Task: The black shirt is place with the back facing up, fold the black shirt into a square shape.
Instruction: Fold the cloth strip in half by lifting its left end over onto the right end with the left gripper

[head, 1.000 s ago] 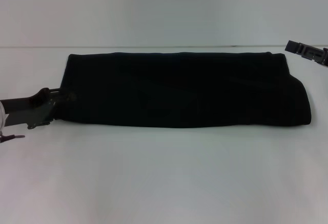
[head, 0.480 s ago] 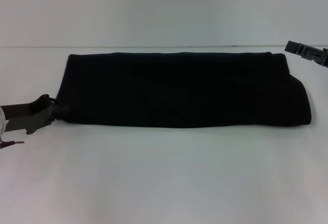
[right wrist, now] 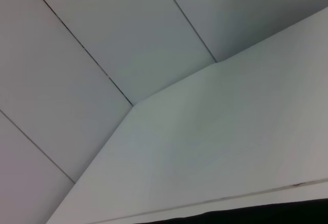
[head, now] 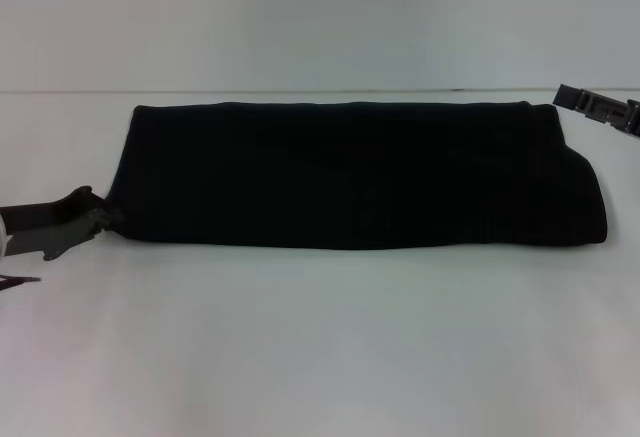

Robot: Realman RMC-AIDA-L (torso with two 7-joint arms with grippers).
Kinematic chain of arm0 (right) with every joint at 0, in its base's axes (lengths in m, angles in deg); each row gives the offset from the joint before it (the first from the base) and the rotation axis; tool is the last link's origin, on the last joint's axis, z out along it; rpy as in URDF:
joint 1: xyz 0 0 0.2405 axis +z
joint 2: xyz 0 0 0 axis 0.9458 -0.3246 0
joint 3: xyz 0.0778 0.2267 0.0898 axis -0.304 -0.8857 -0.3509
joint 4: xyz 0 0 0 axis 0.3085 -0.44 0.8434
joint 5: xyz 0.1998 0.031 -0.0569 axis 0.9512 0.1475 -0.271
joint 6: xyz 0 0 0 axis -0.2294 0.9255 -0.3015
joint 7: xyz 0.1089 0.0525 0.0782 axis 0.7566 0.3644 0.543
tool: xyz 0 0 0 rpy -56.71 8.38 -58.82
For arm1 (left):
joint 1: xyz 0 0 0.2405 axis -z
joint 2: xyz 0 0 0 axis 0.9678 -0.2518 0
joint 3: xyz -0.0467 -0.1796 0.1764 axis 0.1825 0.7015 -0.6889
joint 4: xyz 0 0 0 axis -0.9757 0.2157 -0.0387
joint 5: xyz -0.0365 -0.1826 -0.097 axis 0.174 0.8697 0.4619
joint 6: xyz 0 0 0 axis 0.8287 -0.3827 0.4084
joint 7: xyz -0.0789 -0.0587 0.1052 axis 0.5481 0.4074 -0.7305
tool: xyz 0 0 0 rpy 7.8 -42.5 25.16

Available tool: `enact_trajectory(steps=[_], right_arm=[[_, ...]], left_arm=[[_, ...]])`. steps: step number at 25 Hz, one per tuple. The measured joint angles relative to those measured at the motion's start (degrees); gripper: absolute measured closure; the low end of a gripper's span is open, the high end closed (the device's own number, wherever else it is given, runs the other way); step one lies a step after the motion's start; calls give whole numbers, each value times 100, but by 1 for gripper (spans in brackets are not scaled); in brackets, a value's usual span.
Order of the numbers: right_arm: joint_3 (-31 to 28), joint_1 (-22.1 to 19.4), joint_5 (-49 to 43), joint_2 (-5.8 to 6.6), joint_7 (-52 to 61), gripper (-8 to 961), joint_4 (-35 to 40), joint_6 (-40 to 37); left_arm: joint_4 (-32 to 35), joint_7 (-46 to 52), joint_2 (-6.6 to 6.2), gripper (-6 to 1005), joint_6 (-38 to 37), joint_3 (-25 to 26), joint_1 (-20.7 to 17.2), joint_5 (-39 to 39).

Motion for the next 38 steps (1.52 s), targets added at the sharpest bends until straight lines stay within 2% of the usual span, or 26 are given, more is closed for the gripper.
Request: enact_trajectory(steps=[8, 13, 16, 20, 25, 28, 32, 36, 38], right_arm=[[-26, 0, 8, -133, 0, 38, 0, 71], [-26, 77, 83, -253, 0, 38, 0, 261], [-21, 146, 110, -331, 0, 38, -17, 419], [18, 237, 113, -385, 0, 38, -80, 631], [34, 318, 115, -398, -14, 38, -134, 727], [35, 333, 115, -384, -15, 38, -134, 728], [36, 323, 115, -348, -51, 38, -135, 723], [28, 270, 115, -321, -150, 38, -134, 719], [18, 237, 115, -296, -158, 38, -124, 713]], left_arm=[[514, -872, 12, 971, -157, 69, -307, 140], [1119, -1266, 20, 971, -308, 128, -708, 166], [1650, -1379, 23, 971, -321, 129, -1086, 131], [2020, -1496, -16, 970, -366, 256, -1438, 110], [2107, -1660, -39, 970, -457, 501, -1517, -26], [2128, -1688, -55, 970, -547, 510, -1469, -38], [2295, -1671, -124, 970, -1180, 509, -1173, 98], [2506, -1594, -183, 970, -2213, 459, -464, 487], [2453, -1548, -136, 970, -2629, 358, 2, 723]])
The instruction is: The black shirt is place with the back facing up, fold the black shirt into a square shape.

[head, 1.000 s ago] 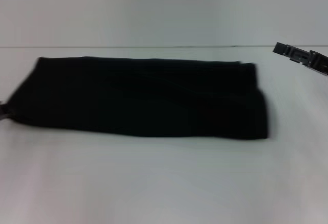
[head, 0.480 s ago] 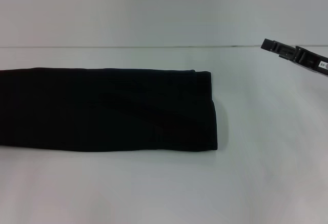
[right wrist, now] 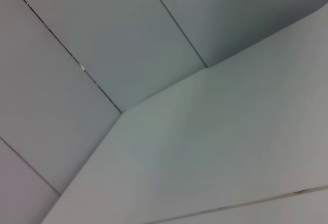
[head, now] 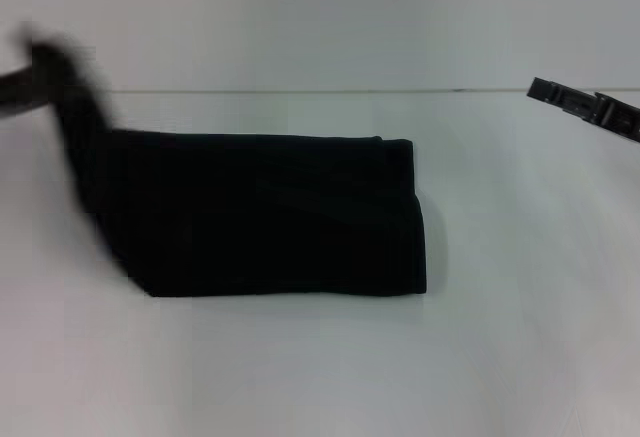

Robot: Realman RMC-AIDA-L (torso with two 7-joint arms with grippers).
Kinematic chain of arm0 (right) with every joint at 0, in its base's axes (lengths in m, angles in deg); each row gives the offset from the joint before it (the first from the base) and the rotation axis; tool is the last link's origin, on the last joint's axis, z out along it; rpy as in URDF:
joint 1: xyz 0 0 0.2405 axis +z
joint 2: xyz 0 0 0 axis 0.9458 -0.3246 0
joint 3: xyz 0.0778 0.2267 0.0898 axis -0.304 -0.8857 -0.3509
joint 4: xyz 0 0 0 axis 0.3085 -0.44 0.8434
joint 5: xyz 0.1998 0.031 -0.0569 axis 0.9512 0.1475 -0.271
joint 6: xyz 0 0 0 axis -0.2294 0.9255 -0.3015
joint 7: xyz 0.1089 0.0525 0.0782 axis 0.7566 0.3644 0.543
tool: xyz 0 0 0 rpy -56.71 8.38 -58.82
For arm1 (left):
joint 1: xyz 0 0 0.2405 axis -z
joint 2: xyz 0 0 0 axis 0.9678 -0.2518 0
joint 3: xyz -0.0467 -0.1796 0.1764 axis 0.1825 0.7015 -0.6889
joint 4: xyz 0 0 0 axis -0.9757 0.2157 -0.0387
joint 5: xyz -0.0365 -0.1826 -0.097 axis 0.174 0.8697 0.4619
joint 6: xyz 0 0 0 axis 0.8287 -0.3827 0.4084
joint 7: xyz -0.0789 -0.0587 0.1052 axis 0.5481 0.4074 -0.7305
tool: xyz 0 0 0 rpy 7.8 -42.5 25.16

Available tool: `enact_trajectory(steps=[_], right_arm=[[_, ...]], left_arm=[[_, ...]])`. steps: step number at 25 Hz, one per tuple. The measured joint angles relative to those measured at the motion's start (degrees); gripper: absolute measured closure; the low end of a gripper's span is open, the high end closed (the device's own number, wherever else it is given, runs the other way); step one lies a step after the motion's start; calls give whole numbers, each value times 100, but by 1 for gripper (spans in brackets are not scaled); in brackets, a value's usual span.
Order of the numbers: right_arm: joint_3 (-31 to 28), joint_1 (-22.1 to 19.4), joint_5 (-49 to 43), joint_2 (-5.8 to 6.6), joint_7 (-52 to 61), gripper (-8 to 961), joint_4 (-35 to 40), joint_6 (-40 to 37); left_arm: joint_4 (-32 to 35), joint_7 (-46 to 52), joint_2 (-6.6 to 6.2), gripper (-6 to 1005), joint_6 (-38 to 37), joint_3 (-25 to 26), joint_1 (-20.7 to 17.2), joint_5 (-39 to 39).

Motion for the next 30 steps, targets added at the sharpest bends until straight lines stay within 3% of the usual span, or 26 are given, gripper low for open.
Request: enact_trajectory(steps=[3, 5, 7, 10, 13, 15, 20, 24, 26, 30], right_arm=[[-1, -55, -9, 70, -10, 38, 16, -34], [5, -88, -35, 114, -11, 38, 14, -58], [10, -132, -52, 154, -11, 38, 16, -104], [14, -225, -62, 242, -23, 38, 19, -198], [15, -258, -63, 269, -46, 38, 11, -229], [16, -279, -73, 284, -73, 38, 1, -254], [38, -294, -199, 295, -70, 38, -12, -263], [70, -288, -369, 327, 79, 38, -14, -282], [182, -264, -444, 401, 322, 38, -15, -371], [374, -230, -477, 517, 667, 38, 1, -550]], left_arm=[[-176, 43, 256, 970, -323, -296, 678, 243], [-355, 45, 555, 971, -276, -565, 1078, 317], [-663, -2, 857, 972, 11, -916, 1360, 322], [-1470, -225, 1122, 972, 934, -1524, 1431, 404], [-2781, -870, 1145, 971, 1875, -1659, 1410, 954], [-3435, -1480, 1140, 971, 2101, -1589, 1326, 1432], [-4113, -2273, 1194, 881, 1634, -1603, 1036, 2463], [-4217, -2283, 1168, 810, 496, -1589, 928, 2977], [-4067, -2298, 1144, 774, -16, -1587, 809, 3212], [-3251, -2296, 1102, 643, 42, -1581, 444, 3323]])
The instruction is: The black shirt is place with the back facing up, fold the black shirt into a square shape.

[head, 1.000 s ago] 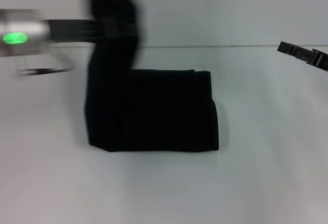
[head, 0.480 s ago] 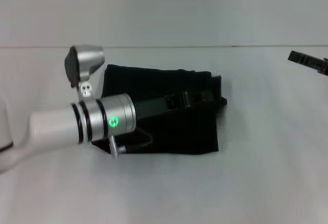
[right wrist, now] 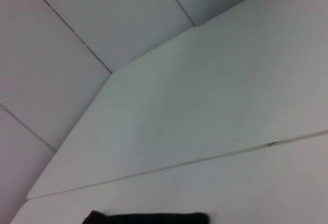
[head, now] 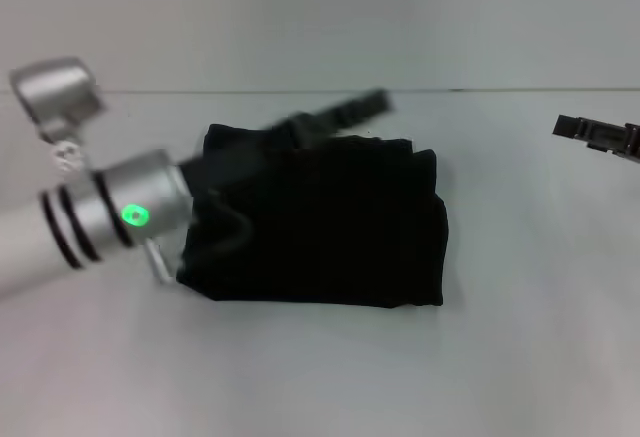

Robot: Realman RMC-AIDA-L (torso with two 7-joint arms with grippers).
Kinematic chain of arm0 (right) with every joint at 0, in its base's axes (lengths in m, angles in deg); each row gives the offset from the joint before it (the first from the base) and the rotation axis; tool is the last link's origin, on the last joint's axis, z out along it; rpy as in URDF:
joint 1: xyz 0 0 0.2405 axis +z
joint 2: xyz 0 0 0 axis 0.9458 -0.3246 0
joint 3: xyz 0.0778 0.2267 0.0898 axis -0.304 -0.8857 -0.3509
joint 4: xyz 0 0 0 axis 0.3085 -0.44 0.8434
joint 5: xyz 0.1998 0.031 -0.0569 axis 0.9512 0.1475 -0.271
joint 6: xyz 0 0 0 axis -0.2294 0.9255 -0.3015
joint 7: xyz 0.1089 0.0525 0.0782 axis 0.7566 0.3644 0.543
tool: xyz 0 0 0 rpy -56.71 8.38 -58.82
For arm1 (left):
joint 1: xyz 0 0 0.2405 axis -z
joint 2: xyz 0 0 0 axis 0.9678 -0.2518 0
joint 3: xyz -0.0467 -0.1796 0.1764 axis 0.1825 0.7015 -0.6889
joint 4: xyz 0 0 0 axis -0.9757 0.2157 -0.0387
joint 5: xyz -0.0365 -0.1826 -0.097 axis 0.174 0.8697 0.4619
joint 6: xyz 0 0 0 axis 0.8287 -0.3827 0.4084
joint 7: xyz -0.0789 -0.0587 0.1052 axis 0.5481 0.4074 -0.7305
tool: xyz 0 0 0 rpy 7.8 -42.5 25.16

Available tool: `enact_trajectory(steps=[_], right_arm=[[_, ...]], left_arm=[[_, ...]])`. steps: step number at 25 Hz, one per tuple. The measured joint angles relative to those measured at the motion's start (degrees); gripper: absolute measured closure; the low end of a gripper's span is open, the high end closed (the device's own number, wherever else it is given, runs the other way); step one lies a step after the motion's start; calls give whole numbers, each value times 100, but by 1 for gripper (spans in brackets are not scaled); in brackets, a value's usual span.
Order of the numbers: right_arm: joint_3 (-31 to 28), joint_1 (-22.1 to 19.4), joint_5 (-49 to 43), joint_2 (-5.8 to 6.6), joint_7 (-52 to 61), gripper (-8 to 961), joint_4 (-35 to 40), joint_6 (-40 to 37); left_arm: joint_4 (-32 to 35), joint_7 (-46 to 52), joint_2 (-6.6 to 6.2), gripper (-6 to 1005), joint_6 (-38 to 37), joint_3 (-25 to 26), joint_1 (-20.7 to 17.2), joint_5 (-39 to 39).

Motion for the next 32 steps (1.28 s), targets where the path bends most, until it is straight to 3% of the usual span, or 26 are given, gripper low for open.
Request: enact_trajectory(steps=[2, 7, 10, 14, 18, 20, 25, 32], right_arm=[[139, 46, -18, 107, 277, 38, 26, -175], [597, 218, -33, 392, 913, 38, 38, -683], [633, 267, -34, 419, 1062, 38, 142, -762], [668, 281, -34, 410, 1054, 38, 162, -733], [751, 289, -34, 381, 882, 38, 194, -680], [739, 304, -21, 373, 720, 38, 196, -629], [694, 467, 194, 230, -122, 38, 200, -609], [698, 697, 559, -217, -1980, 38, 222, -606]], left_arm=[[452, 9, -86, 578, 550, 1, -199, 13], [629, 210, -426, 371, 1910, -13, -203, -137], [674, 677, -553, 256, 2728, -27, -3, -624], [680, 1166, -603, 119, 3479, -71, 220, -1272], [720, 1167, -607, 30, 3613, -109, 271, -1449], [800, 1155, -611, 33, 3596, -119, 269, -1456], [1197, 499, -658, 41, 2616, -124, 214, -1487], [1921, -444, -685, 52, 1142, -128, 69, -1747]])
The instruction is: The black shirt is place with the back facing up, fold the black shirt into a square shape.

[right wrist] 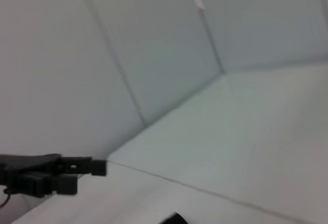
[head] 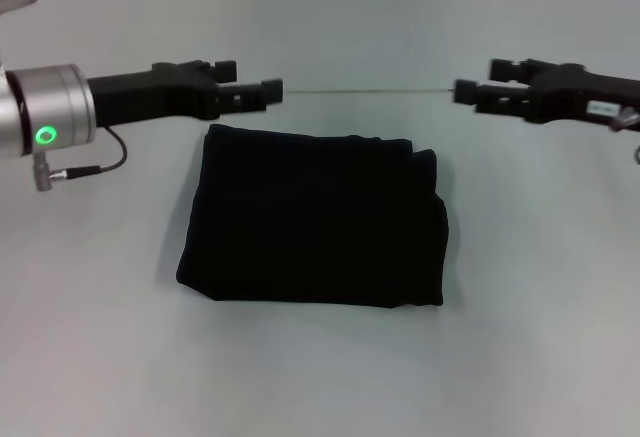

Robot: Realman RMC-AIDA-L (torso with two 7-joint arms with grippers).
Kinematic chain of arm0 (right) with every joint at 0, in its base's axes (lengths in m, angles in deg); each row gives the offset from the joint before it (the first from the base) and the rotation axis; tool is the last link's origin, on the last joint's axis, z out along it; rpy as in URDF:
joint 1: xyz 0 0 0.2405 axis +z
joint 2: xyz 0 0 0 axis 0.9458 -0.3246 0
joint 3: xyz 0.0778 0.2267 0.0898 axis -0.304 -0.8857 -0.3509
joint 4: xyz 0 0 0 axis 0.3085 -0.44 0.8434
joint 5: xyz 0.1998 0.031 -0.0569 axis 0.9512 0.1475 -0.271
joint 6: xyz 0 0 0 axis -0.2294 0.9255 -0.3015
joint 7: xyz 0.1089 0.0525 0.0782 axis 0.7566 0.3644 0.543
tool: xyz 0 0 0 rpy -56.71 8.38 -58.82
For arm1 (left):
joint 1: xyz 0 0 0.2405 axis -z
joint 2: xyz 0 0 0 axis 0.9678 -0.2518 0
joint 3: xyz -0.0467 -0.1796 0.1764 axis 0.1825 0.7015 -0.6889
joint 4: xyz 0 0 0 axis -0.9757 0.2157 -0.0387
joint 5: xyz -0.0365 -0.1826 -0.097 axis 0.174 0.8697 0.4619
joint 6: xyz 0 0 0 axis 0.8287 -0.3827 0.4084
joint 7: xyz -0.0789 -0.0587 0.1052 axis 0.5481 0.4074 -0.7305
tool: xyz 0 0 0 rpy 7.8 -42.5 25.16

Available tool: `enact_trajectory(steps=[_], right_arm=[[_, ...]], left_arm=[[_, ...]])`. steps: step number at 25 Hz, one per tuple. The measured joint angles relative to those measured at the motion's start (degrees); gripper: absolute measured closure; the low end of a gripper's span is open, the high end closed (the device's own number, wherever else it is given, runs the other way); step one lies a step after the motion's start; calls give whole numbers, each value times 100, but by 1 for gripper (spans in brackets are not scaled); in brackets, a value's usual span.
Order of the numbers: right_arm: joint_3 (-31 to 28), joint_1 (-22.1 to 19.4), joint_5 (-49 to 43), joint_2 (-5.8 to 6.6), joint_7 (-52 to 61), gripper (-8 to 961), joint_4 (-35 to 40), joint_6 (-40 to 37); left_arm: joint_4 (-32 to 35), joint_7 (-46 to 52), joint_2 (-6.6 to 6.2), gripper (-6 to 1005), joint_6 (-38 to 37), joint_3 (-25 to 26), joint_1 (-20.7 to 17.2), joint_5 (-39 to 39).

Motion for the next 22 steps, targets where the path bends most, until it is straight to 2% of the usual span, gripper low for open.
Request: enact_trajectory(steps=[4, 7, 12, 17, 22], right_arm=[[41, 19, 50, -200, -630, 38, 44, -28], [168, -9, 19, -254, -770, 38, 138, -99], [706, -85, 3, -229, -741, 38, 281, -139], [1136, -97, -58, -159, -436, 38, 503, -172], [1320, -55, -530, -199, -64, 38, 965, -227]], left_arm=[[270, -405, 94, 51, -298, 9, -226, -84], [295, -544, 156, 51, -289, 10, -374, -86], [262, -675, 236, 52, -269, -6, -491, -192], [278, -698, 248, 52, -328, -202, -450, -491], [334, -700, 254, 51, -300, -468, -359, -702]])
